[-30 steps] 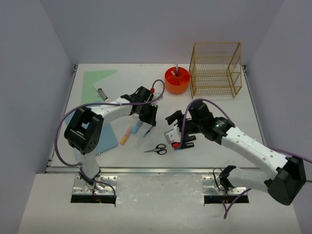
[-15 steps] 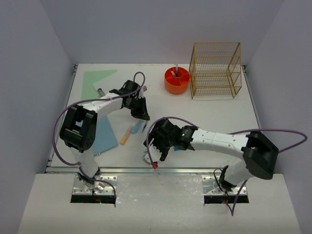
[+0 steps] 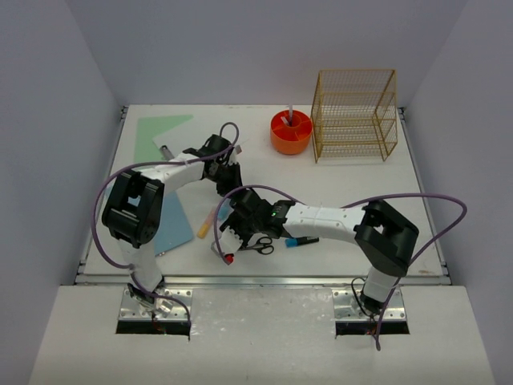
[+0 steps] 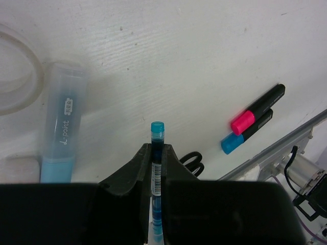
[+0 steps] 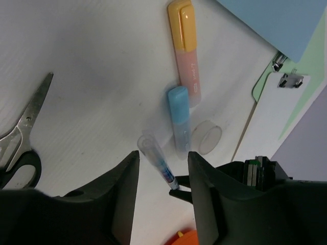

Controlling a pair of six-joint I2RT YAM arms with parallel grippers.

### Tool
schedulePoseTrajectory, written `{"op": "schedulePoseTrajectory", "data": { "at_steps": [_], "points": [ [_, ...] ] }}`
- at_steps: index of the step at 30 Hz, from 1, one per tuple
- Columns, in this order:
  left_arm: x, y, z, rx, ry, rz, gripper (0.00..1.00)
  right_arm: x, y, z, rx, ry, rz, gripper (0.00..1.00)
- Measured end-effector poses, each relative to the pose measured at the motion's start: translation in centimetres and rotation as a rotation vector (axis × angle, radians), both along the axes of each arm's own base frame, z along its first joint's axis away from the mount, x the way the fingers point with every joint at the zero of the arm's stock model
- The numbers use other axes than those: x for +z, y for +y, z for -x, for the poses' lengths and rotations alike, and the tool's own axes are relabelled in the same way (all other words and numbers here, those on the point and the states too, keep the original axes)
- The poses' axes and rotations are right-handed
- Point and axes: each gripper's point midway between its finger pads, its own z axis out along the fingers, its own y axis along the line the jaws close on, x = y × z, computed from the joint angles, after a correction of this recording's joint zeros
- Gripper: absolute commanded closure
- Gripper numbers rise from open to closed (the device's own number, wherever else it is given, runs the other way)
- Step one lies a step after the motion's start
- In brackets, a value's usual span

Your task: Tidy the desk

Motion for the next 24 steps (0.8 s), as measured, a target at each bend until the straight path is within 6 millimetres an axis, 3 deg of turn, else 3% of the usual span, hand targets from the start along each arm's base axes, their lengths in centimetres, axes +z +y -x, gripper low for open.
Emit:
{"op": "schedulePoseTrajectory", "data": {
  "at_steps": [2,4,5,6,8,9,13,18,20,24],
  "points": [
    [-0.4,0.0,0.1,-0.001,0.014,-0.002,1.0,-0.5,0.3,-0.2,-0.001,0.003,0.009,0.89],
    [-0.6,0.1,0.2,-0.001,0.022,-0.004,0.91,-1.0,0.4,-0.3,0.003,0.006,0.02,1.0],
    [-0.6,0.1,0.2,0.0,0.024,-0.002,0.81,-1.0,0.4,-0.3,0.01,0.0,0.021,1.0],
    [-0.6,0.2,0.2,0.001,0.027,0.0,0.62,-0.8,0.6,-0.4,0.013,-0.005,0.017,1.0],
    [-0.5,0.2,0.2,0.002,0.031,0.008,0.06,-0.6,0.7,-0.4,0.015,-0.004,0.011,1.0],
    [-0.5,0.3,0.1,0.004,0.031,0.012,0.01,-0.6,0.7,-0.3,0.015,-0.001,0.011,1.0],
    [-0.3,1.2,-0.4,0.019,0.017,0.007,0.0,-0.4,0.3,0.1,0.007,0.032,0.006,1.0],
    [2.1,3.7,-2.2,0.074,-0.048,0.034,0.0,3.6,-0.9,-0.6,-0.082,0.103,-0.118,1.0],
    [3.9,5.9,-3.7,0.139,-0.104,0.054,0.0,6.0,-1.8,-2.6,-0.203,0.171,-0.212,1.0],
    [7.9,10.8,-6.7,0.279,-0.3,0.078,0.0,11.8,-4.2,-9.9,-0.503,0.307,-0.455,1.0]
  ]
}}
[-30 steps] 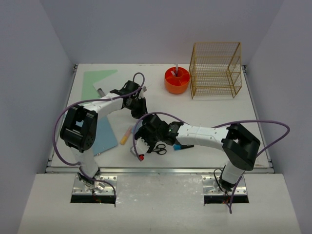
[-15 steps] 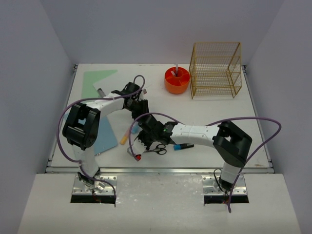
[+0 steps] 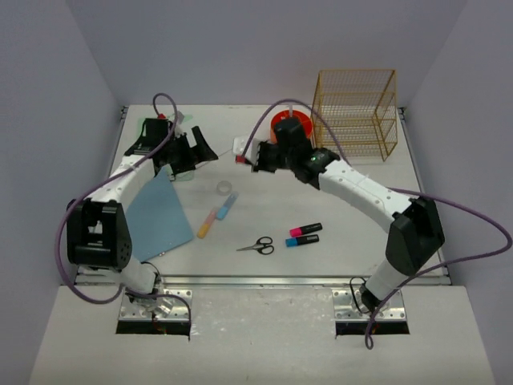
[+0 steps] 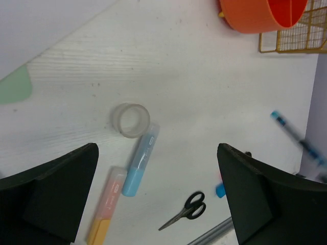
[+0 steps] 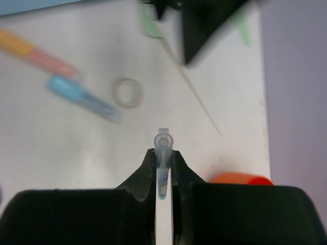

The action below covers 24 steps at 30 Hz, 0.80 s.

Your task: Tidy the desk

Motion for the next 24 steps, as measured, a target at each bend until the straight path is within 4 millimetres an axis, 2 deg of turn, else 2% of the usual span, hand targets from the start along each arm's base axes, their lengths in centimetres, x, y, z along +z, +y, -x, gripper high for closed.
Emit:
{"op": "schedulePoseTrajectory", "data": {
  "at_steps": [2,4,7,10,16,20,24],
  "points": [
    [1.6,1.4,0.3,0.039,-0.088,-0.005,0.0,3.5,-2.6,-5.3,-0.178,0.018,-0.141,1.0],
    [3.2,1.6,0.8,0.044,-0.172,-0.006,0.0,6.0,-6.1,-9.8,-0.35,0.04,-0.275,1.0],
    [4.5,1.3,0.9,0.019,-0.264,-0.015,0.0,7.7,-11.0,-14.8,-0.562,0.062,-0.443,1.0],
    [4.6,1.1,0.6,-0.003,-0.307,-0.032,0.0,7.4,-12.8,-17.5,-0.676,0.096,-0.545,1.0],
    [3.4,1.3,0.6,-0.003,-0.332,-0.048,0.0,5.4,-12.2,-21.6,-0.779,0.149,-0.661,1.0],
    [2.8,1.5,0.6,0.003,-0.339,-0.054,0.0,4.8,-12.2,-23.0,-0.807,0.138,-0.697,1.0],
    [3.1,1.6,0.2,0.005,-0.366,-0.066,0.0,4.6,-12.6,-23.8,-0.818,0.113,-0.716,1.0]
  ]
}}
